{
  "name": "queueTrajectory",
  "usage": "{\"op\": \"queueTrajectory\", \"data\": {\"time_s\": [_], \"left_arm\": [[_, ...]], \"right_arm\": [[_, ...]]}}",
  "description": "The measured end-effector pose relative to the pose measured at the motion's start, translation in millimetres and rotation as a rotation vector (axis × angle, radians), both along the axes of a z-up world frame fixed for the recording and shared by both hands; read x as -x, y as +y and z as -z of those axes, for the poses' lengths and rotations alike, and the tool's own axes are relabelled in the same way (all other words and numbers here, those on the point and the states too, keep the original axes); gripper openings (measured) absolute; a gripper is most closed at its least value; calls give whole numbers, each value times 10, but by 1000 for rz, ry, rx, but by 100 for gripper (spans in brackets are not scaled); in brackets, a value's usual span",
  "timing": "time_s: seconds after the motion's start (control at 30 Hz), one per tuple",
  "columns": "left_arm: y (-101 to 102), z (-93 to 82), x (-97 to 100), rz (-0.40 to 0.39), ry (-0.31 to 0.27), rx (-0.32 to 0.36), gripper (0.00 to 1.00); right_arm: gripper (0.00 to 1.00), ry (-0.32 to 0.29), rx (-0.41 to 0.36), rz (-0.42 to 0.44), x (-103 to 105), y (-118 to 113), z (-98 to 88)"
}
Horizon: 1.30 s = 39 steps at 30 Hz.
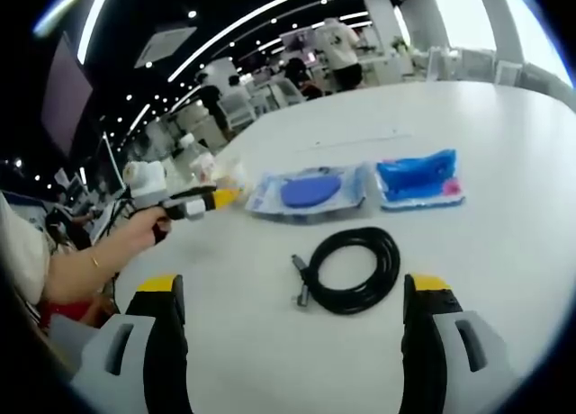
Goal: Arrange the tabletop items into an orderly group along one side of the table until the central work area is clear of visible clutter.
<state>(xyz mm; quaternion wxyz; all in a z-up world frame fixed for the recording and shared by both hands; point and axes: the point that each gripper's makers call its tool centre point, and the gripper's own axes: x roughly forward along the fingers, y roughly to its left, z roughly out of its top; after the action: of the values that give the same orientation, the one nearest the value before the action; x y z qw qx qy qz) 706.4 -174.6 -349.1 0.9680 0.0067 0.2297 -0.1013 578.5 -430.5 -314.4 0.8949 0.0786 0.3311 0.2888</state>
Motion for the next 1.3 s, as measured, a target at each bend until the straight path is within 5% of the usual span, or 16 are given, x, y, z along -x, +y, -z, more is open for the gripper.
{"op": "queueTrajectory", "data": {"time_s": [0.4, 0.77, 1.3], "left_arm": [[180, -269, 266, -14, -23, -15, 58], [452, -657, 94, -103, -115, -7, 61], [712, -978, -316, -188, -202, -14, 56]], "right_arm": [[99, -24, -22, -7, 27, 53, -123], [99, -52, -40, -16, 69, 101, -273], [99, -25, -26, -3, 75, 112, -137]]}}
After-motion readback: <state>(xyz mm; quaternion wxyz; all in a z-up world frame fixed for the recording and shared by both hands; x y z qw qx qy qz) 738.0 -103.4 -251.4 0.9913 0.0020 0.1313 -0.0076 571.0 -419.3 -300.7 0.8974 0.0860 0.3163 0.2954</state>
